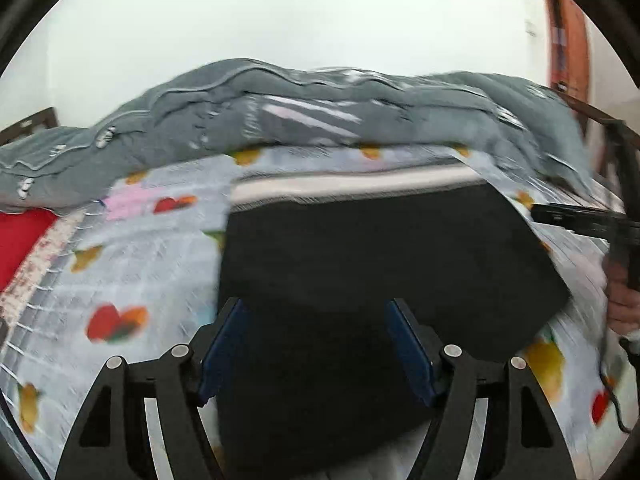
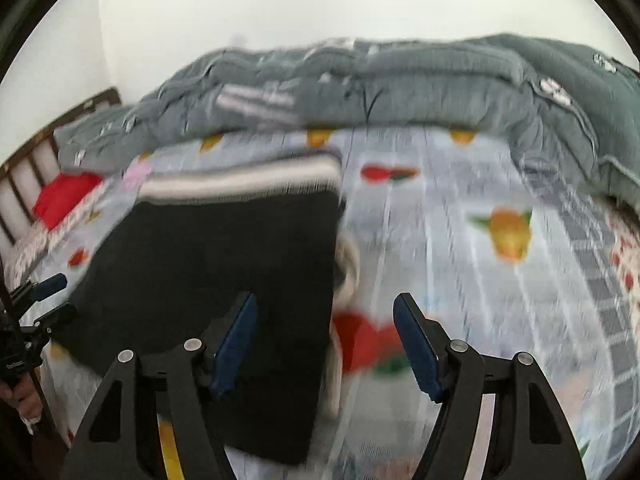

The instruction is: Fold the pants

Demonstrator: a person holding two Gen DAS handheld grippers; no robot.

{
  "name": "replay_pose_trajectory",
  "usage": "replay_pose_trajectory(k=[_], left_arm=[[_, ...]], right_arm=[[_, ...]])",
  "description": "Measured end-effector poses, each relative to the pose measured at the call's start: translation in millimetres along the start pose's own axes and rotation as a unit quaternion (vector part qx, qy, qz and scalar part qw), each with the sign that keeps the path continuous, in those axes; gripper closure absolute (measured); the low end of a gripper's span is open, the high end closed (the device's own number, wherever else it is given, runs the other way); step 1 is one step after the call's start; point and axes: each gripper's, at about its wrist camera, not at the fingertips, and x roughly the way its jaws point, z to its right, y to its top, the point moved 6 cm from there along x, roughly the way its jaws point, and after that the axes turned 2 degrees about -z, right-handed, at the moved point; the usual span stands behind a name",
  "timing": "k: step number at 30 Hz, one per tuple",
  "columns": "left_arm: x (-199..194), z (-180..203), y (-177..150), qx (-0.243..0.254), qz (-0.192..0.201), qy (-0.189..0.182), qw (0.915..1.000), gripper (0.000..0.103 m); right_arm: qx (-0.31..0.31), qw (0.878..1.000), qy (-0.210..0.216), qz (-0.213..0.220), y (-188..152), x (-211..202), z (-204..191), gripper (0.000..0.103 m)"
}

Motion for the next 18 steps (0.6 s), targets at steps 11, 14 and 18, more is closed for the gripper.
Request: replay_pose_trajectory(k=[11,14,18], left_arm=[[100.0,-20.9,82.2,-0.032,-0.040,0.057,0.9971,0.032],[137.2,-25.3,68.9,-0.040,-0.088,0.056,0.9937,0.031],[133.5,-27.3,64.7,-0.052,-0.068,0.048,0.9952,0.030]], right_arm=[[-0.049,0.998,-0.045,-0.007,61.5,80.6,-31.0,0.069],[-0.065,0.995,-0.080,0.006,57.9,96.1,-32.3,0.069],[-0.070,0.993,-0.091,0.011,55.5,96.2,-33.1,0.069]])
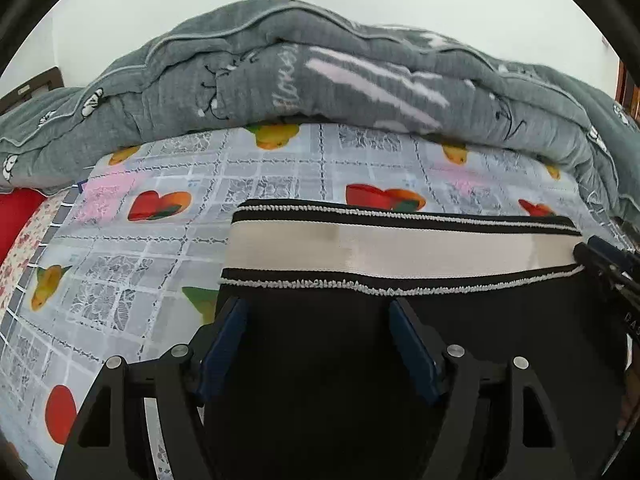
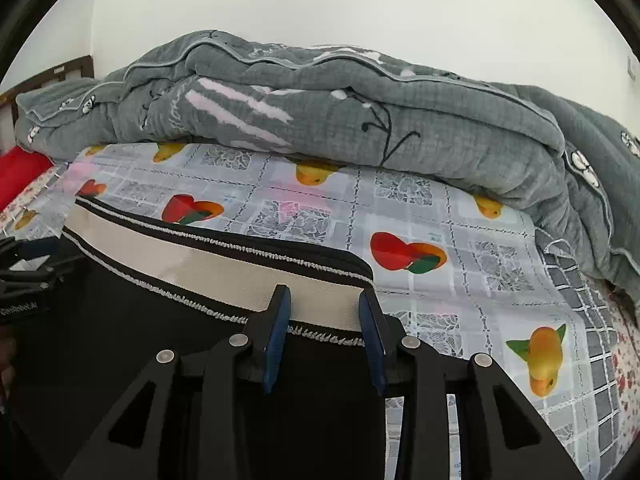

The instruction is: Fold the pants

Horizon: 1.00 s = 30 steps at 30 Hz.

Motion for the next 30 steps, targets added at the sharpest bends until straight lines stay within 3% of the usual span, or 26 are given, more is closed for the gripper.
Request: replay_pose_trajectory(k=[6,9,18,23,27,30], left_arm=[[-3.8,-0.4,-2.9,0.001,-0.002,0.016,0.9999,0.025],[-12.2,-5.1,-7.0,-0.001,-0.006,0.033,0.9995,0.023],[-56.0,-5.9,-54.8,0.023,-0.008,0.073,0.9970,0.024],[-85.8,1.2,-95.0,-0.019,-0.014,0.031,0.9992,0.025],[-118.4,11.4,-115.5,-0.028,-0.016,0.022,0.9992,0.025],[-151.1,17.6,-125.4,-0.036,-0.015,0.000,0.9992,0.026]], right_arm=[[0.015,1.000,0.015,0.000,-1.5,-2.8,4.4,0.068],[0.020,1.000,0.011,-0.010,-4.8,-12.4,7.4,0.063],[0.038,0.998,0.019,-0.036,-52.4,-56.9,21.0,0.060],[0.045,0.997,0.034,-0.049,-79.3,-81.8,21.3,0.060],[0.038,0.995,0.037,-0.079,-105.1,-99.8,18.8,0.060],[0.037,0.997,0.016,-0.072,-121.0,-129.1,23.9,0.060]])
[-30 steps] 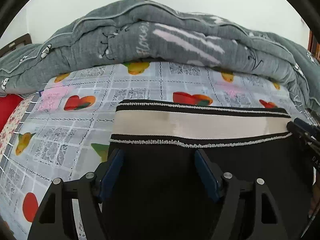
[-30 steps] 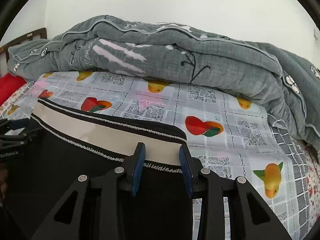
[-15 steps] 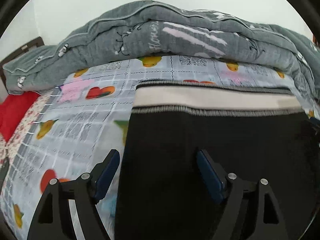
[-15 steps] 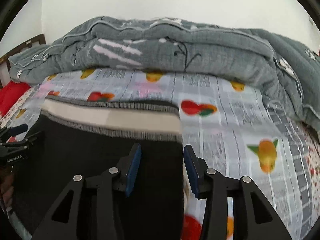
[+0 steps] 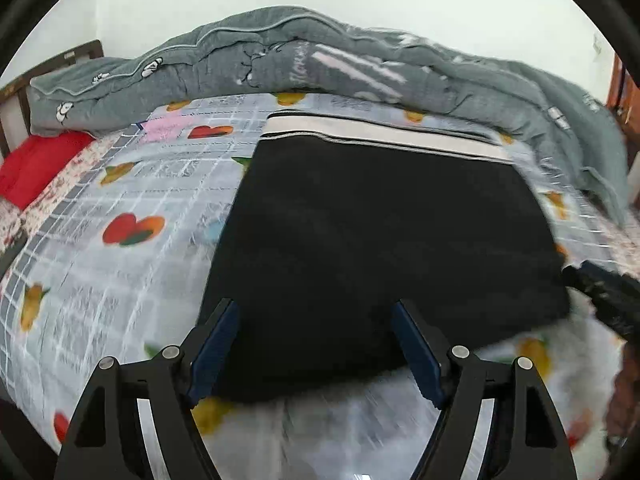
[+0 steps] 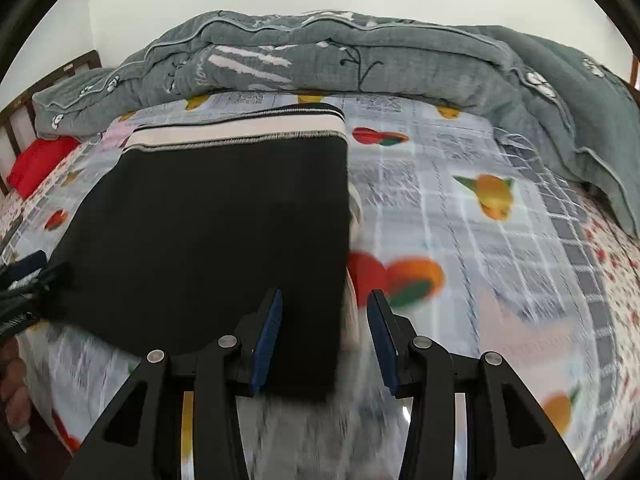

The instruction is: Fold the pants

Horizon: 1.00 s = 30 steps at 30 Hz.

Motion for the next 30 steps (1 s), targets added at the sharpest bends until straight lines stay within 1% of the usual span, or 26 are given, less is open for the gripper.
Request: replay_pose_trajectory(k=[3,4,6,8,9,10,11,12,15,17,18,20,23,25,30], left_arm=[[-40.6,5.6,-6.4,0.005,0.028,0.008,0.9996,0.026],[-55.3,8.6,-8.2,0.011,0.036,0.009,0.9993,0.026],[-89.2,15.7,-12.6,0.026,0.056,0.015,0.9980,0.025],[-113.3,18.3,-13.8,0.034,0.071,0.018,0.9968,0.025],[-125.4,20.0,-14.7,0.038,0.080,0.021,0.9958,0.023],[-137.0,20.3,-15.2,0.040,0.093,0.027,0.9945,0.019],[-145.0,20.0,-14.8,0.038,0.102,0.032,0.9935,0.015],[-153.8,19.9,-15.5,0.035,0.111,0.035,0.9926,0.014],[-163.1,19.8,-16.9,0.027,0.106,0.035,0.9933,0.013],[-168.3,20.1,-18.2,0.023,0.108,0.047,0.9928,0.013],[-171.1,19.6,-18.0,0.022,0.114,0.052,0.9919,0.013],[-174.2,22.4,-18.6,0.021,0.116,0.049,0.9918,0.013],[-176.9,26.7,-16.9,0.020,0.117,0.042,0.9920,0.013],[-178.8,30.5,-17.1,0.022,0.122,0.045,0.9913,0.013],[-179.2,37.9,-17.7,0.028,0.124,0.046,0.9907,0.013]], right_arm=[[0.003,1.000,-0.010,0.019,-12.6,-31.0,4.3,0.059],[0.005,1.000,-0.009,0.025,-16.1,-44.6,4.7,0.057],[0.009,0.999,-0.004,0.041,-21.8,-72.9,4.9,0.049],[0.004,0.998,-0.003,0.064,-22.9,-102.6,4.7,0.035],[-0.002,0.997,-0.009,0.074,-22.0,-114.5,5.3,0.029],[-0.004,0.996,-0.024,0.090,-20.7,-130.0,6.3,0.023],[-0.003,0.995,-0.030,0.099,-20.0,-138.5,7.2,0.021],[-0.001,0.994,-0.034,0.104,-19.4,-146.4,8.7,0.020],[0.011,0.993,-0.030,0.112,-20.9,-166.0,11.7,0.017],[0.005,0.993,-0.036,0.114,-23.1,-174.8,11.9,0.010],[0.002,0.993,-0.040,0.115,-23.8,-178.0,12.3,0.010],[0.005,0.992,-0.039,0.118,-24.9,-182.9,14.8,0.010],[0.020,0.993,-0.022,0.117,-26.6,-187.1,19.6,0.010],[0.027,0.993,-0.013,0.114,-28.2,-186.6,21.0,0.010],[0.022,0.993,-0.018,0.111,-30.1,-187.4,19.5,0.010]])
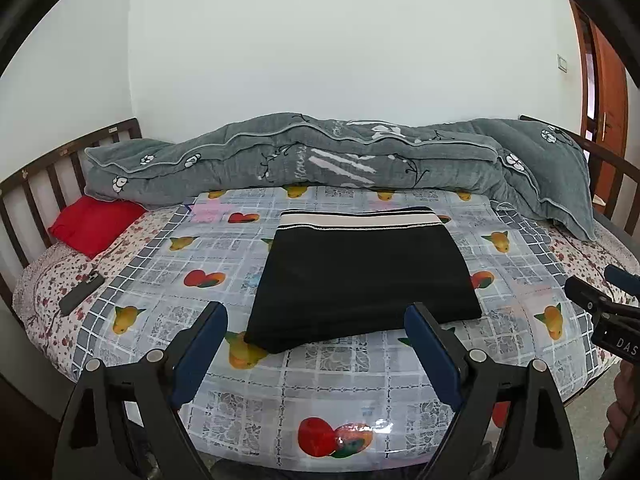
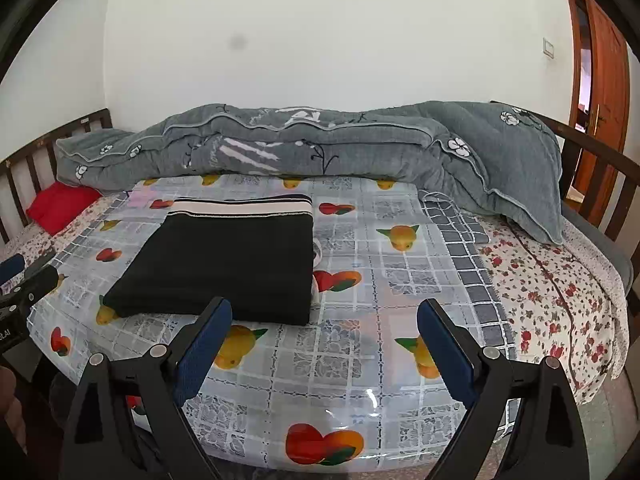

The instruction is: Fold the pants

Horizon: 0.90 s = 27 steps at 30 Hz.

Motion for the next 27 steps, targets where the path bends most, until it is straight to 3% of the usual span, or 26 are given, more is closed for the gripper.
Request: replay_pose_trajectory(k=[27], left_arm=[[1.6,-5.6,-1.1,-0.006,-0.002,0.005,1.0000,0.013]], right_arm=[[0.007,1.000,0.000,-0.001,1.1,-3.5,0.7,0.010]])
